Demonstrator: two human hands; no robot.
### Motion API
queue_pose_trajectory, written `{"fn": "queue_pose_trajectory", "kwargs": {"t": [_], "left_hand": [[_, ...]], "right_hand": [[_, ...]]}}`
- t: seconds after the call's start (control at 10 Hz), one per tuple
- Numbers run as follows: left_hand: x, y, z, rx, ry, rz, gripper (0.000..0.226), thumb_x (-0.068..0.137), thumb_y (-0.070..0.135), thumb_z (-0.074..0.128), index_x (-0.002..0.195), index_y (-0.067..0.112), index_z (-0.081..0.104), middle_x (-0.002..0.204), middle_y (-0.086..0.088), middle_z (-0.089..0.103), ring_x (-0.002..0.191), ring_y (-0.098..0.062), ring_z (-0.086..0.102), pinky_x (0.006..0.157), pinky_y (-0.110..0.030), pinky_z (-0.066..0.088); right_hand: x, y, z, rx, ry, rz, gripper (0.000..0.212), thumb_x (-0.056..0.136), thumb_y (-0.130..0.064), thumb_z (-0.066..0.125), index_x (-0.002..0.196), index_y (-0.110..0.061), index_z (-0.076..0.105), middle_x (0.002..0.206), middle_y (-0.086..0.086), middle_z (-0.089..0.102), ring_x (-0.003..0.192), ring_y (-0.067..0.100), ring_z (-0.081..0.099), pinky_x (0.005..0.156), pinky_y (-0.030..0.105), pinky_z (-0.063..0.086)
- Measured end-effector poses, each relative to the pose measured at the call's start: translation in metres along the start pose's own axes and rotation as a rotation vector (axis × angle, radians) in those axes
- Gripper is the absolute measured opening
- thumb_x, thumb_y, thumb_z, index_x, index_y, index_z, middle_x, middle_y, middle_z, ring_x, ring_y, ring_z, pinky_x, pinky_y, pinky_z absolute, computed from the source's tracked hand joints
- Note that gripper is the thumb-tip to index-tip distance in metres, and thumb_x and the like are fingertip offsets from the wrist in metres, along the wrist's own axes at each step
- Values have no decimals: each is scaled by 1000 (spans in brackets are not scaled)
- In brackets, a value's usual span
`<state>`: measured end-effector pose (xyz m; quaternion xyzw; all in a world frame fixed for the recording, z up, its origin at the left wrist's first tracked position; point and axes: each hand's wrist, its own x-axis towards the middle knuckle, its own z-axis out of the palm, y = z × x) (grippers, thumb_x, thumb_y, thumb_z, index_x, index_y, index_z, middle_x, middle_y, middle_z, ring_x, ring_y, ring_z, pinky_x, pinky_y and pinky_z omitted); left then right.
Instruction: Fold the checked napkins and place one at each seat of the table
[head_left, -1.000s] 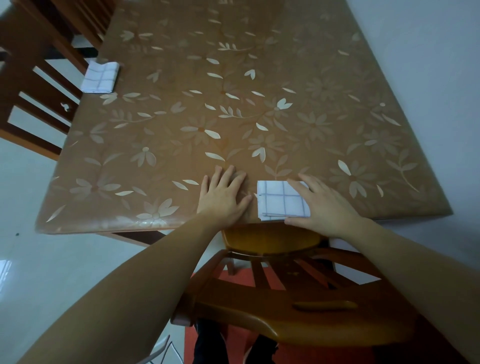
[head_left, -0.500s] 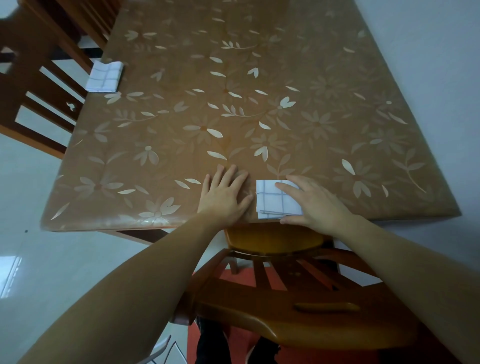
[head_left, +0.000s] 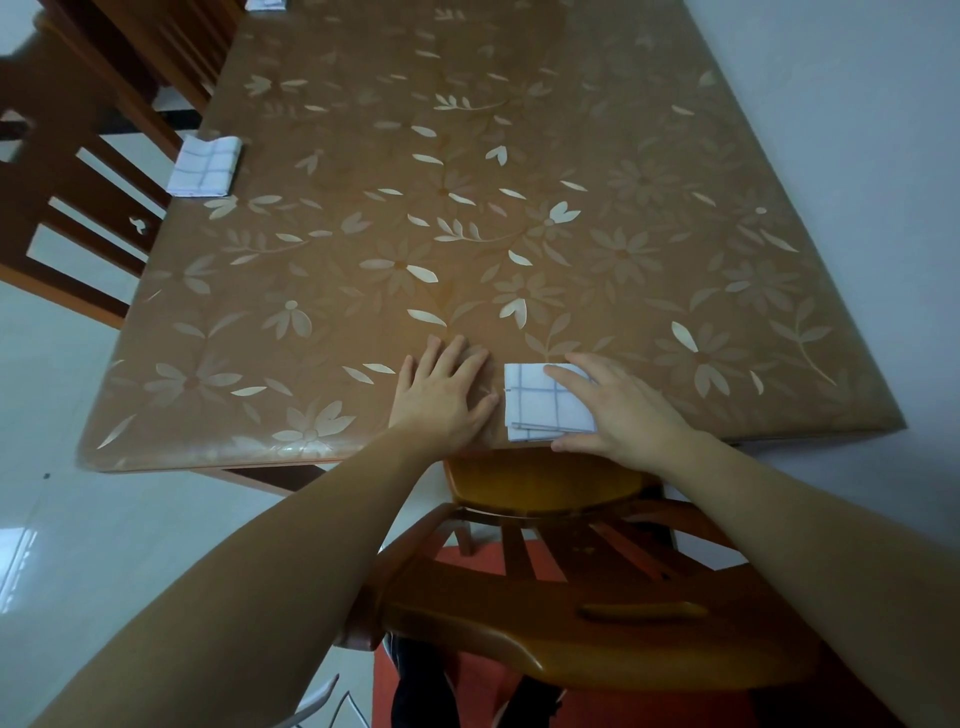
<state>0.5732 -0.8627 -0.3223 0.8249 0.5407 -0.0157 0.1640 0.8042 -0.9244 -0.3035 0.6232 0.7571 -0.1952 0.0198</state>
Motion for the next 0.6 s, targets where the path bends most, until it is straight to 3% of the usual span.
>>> {"fn": "queue_pose_trajectory", "kwargs": {"t": [0.4,0.6], "left_hand": [[-21,14,-52,-4,-28,8,54,97,54,37,147,36,29,162,3,16,150,-22,6,121,-50,8],[-50,20,-126,34,34,-25,59,97,58,34,151,35,24,162,6,18,150,-21,11,118,-46,14]], "right_hand": [[-24,-18,-47,-30,4,63,97,78,-70,61,154,-30,16,162,-2,15,148,21,18,115,44,28],[-27,-45,-109,-40,150,180,76,92,-58,50,153,-22,23,158,1,30,140,23,36,109,45,40]]}}
